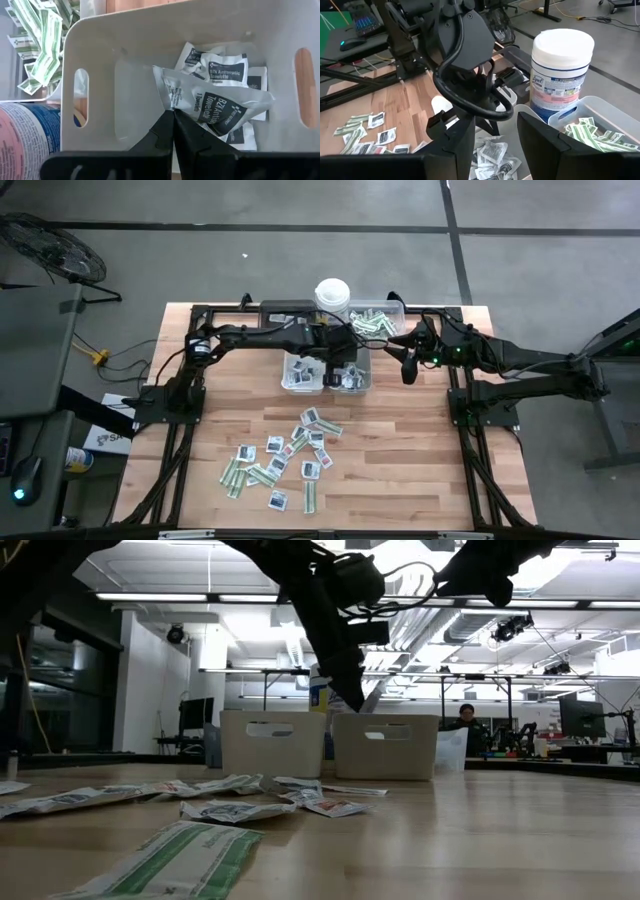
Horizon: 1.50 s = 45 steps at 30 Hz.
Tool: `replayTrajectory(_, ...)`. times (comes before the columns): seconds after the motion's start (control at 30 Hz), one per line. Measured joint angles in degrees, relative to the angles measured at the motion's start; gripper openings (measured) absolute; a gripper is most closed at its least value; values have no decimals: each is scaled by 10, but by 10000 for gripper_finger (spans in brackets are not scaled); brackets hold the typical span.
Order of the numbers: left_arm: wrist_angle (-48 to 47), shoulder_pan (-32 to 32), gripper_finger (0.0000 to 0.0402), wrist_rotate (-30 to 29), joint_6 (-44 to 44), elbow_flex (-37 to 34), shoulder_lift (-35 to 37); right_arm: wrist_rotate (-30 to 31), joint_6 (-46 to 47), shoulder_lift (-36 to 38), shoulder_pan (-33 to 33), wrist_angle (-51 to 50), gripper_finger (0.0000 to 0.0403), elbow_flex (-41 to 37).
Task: Pick & Place First Aid Supplies
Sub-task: Put the wipe into the gray bin
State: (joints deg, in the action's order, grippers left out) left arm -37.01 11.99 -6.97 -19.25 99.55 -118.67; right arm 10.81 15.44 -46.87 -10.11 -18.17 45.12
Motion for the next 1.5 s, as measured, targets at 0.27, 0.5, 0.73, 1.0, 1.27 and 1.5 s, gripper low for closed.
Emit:
replayTrajectory(0.27, -5, 0, 57, 0, -5, 0, 0, 0, -4, 0, 0, -1, 142, 0)
replayTrajectory(0.5, -30, 0, 89, -2, -20, 1, 10, 0, -3, 0, 0, -1, 142, 0)
replayTrajectory(0.73, -108, -10, 77, -8, -36, 0, 50, -1, -3, 0, 0, -1, 142, 0)
replayTrajectory(1.0, -213, -53, 73, -45, -50, 0, 94, -12, -3, 1, 0, -9, 142, 0)
replayTrajectory(1.27, -296, -111, 73, -87, -2, -10, 107, -23, -2, 1, 0, -13, 142, 0)
replayTrajectory(1.5, -265, -157, 73, -91, 100, -130, 166, -30, 6, 1, 0, -32, 142, 0)
